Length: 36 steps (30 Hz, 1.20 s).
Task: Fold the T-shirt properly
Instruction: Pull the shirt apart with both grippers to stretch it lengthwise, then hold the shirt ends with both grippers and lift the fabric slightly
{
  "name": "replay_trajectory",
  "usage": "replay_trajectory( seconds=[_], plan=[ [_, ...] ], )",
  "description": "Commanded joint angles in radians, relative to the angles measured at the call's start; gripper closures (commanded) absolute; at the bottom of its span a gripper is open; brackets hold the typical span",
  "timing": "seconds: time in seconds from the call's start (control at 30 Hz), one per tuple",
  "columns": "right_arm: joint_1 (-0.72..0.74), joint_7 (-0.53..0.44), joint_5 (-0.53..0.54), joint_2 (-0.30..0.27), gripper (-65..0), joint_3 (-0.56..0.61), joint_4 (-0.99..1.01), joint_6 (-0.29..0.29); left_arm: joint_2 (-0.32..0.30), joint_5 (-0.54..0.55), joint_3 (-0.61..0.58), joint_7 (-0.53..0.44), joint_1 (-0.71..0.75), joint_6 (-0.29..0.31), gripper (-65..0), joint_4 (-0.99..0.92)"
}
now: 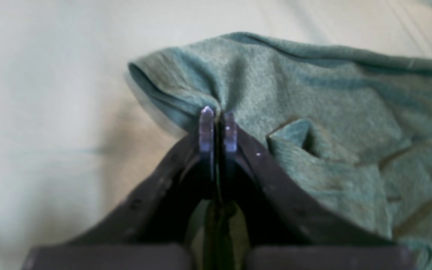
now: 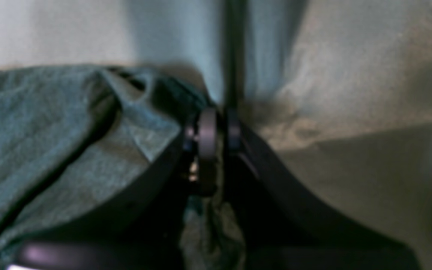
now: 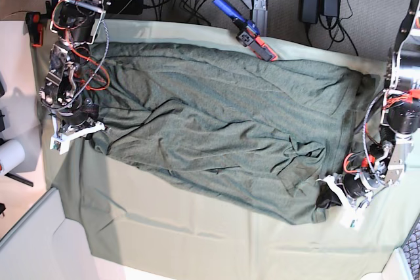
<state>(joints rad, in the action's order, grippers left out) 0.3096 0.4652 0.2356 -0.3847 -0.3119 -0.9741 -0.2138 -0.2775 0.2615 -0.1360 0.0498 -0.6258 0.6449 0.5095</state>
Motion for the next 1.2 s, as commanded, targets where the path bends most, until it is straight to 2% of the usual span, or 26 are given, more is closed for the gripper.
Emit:
replay_trajectory(
  seconds=[0.0, 0.17, 0.27, 0.4, 0.63, 1.17],
  plan=[
    [0.006, 0.015, -0.011, -0.014, 0.0, -0.002, -0.007, 0.004, -0.018, 0.004, 0.003, -0.047, -0.033, 0.053, 0.0, 0.039],
    [0.005, 0.014, -0.011, -0.014, 0.0, -0.002, -0.052, 0.004, -0.051, 0.000, 0.003, -0.049, -0.004, 0.053, 0.0, 0.129],
    [-0.006, 0.053, -0.011, -0.015, 0.0, -0.002, -0.110, 0.003, -0.067, -0.001, -0.014, -0.050, 0.030, 0.053, 0.0, 0.172],
    [-0.053, 0.095, -0.014, -0.019, 0.0, -0.002, -0.205, 0.004, -0.092, -0.008, -0.064, -0.050, 0.095, 0.053, 0.0, 0.274],
    [-0.151, 0.100, -0.029, -0.035, 0.0, -0.004, -0.312, 0.004, -0.154, -0.027, -0.080, -0.050, 0.204, 0.053, 0.0, 0.475],
    [-0.219, 0.111, -0.038, -0.076, 0.0, -0.010, -0.399, 0.005, -0.270, -0.028, -0.080, -0.050, 0.318, 0.053, 0.0, 0.668]
  ],
)
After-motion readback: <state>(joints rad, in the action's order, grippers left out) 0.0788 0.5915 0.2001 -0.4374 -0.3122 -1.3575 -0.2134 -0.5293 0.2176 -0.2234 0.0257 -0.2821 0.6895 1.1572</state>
